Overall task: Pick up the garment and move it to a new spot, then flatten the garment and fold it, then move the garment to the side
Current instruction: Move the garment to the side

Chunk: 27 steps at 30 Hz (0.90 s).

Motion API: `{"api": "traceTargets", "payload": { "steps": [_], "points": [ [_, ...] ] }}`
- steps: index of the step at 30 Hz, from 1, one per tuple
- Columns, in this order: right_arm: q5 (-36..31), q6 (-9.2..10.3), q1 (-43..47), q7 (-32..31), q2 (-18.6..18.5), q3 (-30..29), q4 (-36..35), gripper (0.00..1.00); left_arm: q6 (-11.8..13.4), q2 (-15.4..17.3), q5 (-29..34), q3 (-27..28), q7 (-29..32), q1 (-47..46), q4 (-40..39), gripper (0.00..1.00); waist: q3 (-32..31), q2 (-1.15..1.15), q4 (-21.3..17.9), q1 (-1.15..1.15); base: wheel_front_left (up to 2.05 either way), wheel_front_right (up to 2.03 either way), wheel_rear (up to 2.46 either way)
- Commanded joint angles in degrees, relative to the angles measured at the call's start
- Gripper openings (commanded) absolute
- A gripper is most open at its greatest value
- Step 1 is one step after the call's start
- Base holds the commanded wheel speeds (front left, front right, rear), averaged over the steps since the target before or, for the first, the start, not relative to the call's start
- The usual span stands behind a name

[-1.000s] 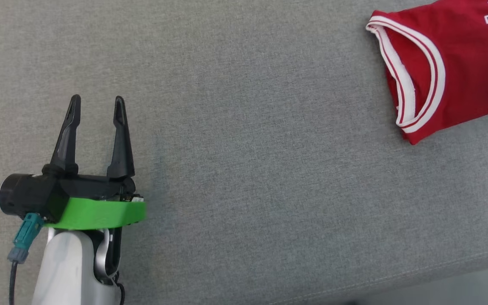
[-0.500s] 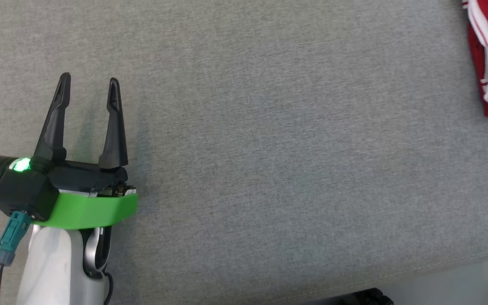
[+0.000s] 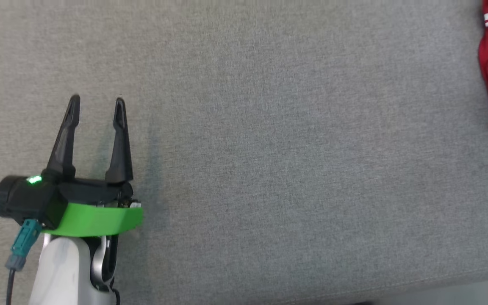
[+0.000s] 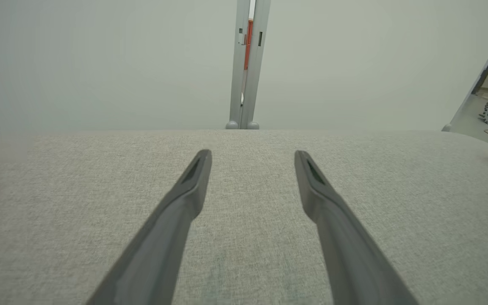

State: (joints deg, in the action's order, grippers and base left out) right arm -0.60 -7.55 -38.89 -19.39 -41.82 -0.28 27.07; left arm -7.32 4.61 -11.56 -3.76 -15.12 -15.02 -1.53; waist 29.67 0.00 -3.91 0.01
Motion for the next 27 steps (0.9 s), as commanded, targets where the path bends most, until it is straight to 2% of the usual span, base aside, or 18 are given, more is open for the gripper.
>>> {"api": "traceTargets", "payload": {
  "steps": [1,8,9,13,19,27],
  "points": [
    [0.7,0.12,1.3,1.8,2.3,-1.8,-0.9,1.00,-0.2,-0.1,-0.8,0.6,0.0,1.5,0.4,1.00,-5.8,0.00,0.9,-0.01,0.00,0.00,0.00],
    [3.4,0.12,8.8,13.9,16.5,-8.1,-6.8,1.00,-0.2,-1.1,-1.0,3.5,0.0,7.3,3.0,1.00,-15.3,0.00,2.3,-0.01,0.00,0.00,0.00],
    [6.2,0.12,10.1,15.2,20.0,-9.7,-7.5,1.00,-0.2,-1.1,-1.1,4.3,0.0,8.4,3.2,1.00,-16.8,0.00,2.4,-0.01,0.00,0.00,0.00],
    [9.2,0.12,15.0,19.4,23.5,-6.0,-10.9,1.00,-0.2,-1.5,-0.7,6.3,0.0,12.5,3.9,1.00,-21.5,0.00,2.6,-0.01,0.00,0.00,0.00],
    [8.9,0.12,22.9,24.7,27.0,-0.9,-14.9,1.00,-0.1,-1.6,-0.5,7.7,0.0,16.3,4.7,1.00,-26.1,0.00,3.8,-0.01,0.00,0.00,0.00],
    [11.3,0.12,30.2,28.1,31.5,2.9,-14.2,1.00,0.8,-1.7,-1.9,7.4,0.0,17.9,6.7,1.00,-29.1,0.00,3.7,-0.01,0.00,0.00,0.00]
  ]
}}
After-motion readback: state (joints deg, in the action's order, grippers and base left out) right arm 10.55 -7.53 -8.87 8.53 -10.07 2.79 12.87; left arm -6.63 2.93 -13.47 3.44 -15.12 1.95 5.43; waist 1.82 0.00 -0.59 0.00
